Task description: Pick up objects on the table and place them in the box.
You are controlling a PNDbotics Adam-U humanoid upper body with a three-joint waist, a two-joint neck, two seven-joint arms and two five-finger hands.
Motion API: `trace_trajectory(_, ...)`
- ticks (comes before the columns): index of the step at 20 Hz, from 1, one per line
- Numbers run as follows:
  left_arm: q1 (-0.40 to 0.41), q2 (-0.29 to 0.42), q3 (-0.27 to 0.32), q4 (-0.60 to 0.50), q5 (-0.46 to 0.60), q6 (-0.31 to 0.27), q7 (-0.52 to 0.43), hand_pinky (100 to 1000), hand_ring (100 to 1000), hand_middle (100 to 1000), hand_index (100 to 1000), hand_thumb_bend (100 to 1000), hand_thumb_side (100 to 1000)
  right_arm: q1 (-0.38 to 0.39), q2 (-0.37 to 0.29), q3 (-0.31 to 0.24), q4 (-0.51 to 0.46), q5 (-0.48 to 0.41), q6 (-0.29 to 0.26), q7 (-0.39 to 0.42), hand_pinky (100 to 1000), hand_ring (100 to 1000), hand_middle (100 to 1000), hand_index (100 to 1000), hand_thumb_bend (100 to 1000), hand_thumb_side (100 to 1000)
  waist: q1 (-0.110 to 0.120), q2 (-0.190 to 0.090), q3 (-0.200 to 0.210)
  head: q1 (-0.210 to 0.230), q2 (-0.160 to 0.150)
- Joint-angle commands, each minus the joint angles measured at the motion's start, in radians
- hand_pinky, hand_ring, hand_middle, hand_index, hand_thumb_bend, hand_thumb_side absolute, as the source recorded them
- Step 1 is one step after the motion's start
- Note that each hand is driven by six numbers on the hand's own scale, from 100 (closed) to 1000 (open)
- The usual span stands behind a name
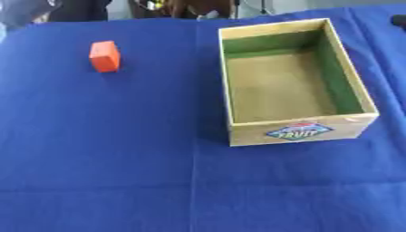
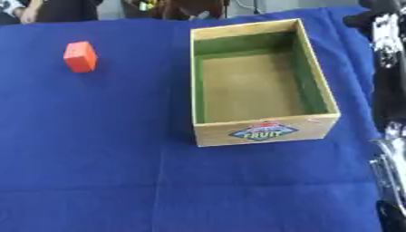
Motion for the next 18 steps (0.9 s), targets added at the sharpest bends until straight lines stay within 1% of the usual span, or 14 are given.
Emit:
trace_trajectory(1, -0.052, 0.045, -0.002, 0.061, -0.086, -0.047, -0.056, 687, 886, 929, 997, 100, 922, -0.014, -0.025, 0.003, -0.020, -0.002, 0.004, 0.003, 926, 747, 557, 749, 100, 699, 0.002, -0.016, -0.003, 0.009, -0.018)
trace_trajectory(2, -0.066, 0.042, -0.005, 0.082, -0.110, -0.061, -0.067, 706, 890, 909, 1000, 165, 974, -0.015, -0.026, 0.004, -0.020, -0.003, 0.004, 0.005, 926, 747, 556, 749, 100, 698, 0.003, -0.014, -0.005, 0.010, -0.020)
trace_trajectory(4, -0.091, 0.037, -0.013, 0.121, -0.154, -0.088, -0.095, 715, 894, 908, 1000, 194, 989, -0.015, -0.027, 0.005, -0.020, -0.004, 0.005, 0.006, 926, 747, 556, 749, 100, 698, 0.005, -0.010, -0.009, 0.012, -0.023)
trace_trajectory(5, -0.104, 0.034, -0.017, 0.139, -0.173, -0.104, -0.107, 735, 903, 920, 1000, 257, 1000, -0.016, -0.029, 0.006, -0.020, -0.005, 0.006, 0.008, 927, 746, 556, 749, 100, 696, 0.006, -0.008, -0.012, 0.014, -0.026)
trace_trajectory(6, -0.117, 0.031, -0.018, 0.161, -0.191, -0.117, -0.121, 739, 906, 925, 1000, 269, 1000, -0.017, -0.030, 0.007, -0.020, -0.006, 0.007, 0.009, 927, 746, 555, 749, 100, 696, 0.007, -0.006, -0.015, 0.016, -0.028)
trace_trajectory(11, -0.172, 0.014, -0.021, 0.268, -0.251, -0.163, -0.192, 783, 933, 996, 1000, 416, 1000, -0.019, -0.035, 0.010, -0.020, -0.008, 0.015, 0.013, 928, 746, 554, 748, 100, 683, 0.012, 0.002, -0.025, 0.019, -0.041)
trace_trajectory(12, -0.181, 0.011, -0.021, 0.284, -0.256, -0.171, -0.207, 789, 938, 1000, 1000, 455, 1000, -0.019, -0.036, 0.011, -0.020, -0.009, 0.016, 0.014, 928, 746, 554, 748, 100, 688, 0.013, 0.004, -0.026, 0.019, -0.043)
trace_trajectory(15, -0.202, 0.006, -0.024, 0.328, -0.275, -0.188, -0.258, 814, 950, 1000, 1000, 621, 1000, -0.021, -0.038, 0.012, -0.020, -0.009, 0.016, 0.016, 928, 746, 554, 748, 100, 688, 0.015, 0.008, -0.030, 0.020, -0.049)
trace_trajectory(17, -0.211, 0.005, -0.026, 0.346, -0.289, -0.198, -0.290, 830, 958, 1000, 1000, 700, 998, -0.022, -0.039, 0.012, -0.020, -0.010, 0.017, 0.016, 928, 746, 553, 748, 100, 687, 0.016, 0.011, -0.033, 0.022, -0.054)
trace_trajectory(18, -0.214, 0.006, -0.027, 0.352, -0.296, -0.202, -0.306, 835, 958, 1000, 1000, 715, 996, -0.023, -0.040, 0.012, -0.020, -0.010, 0.017, 0.017, 928, 746, 553, 748, 100, 686, 0.017, 0.012, -0.035, 0.023, -0.056)
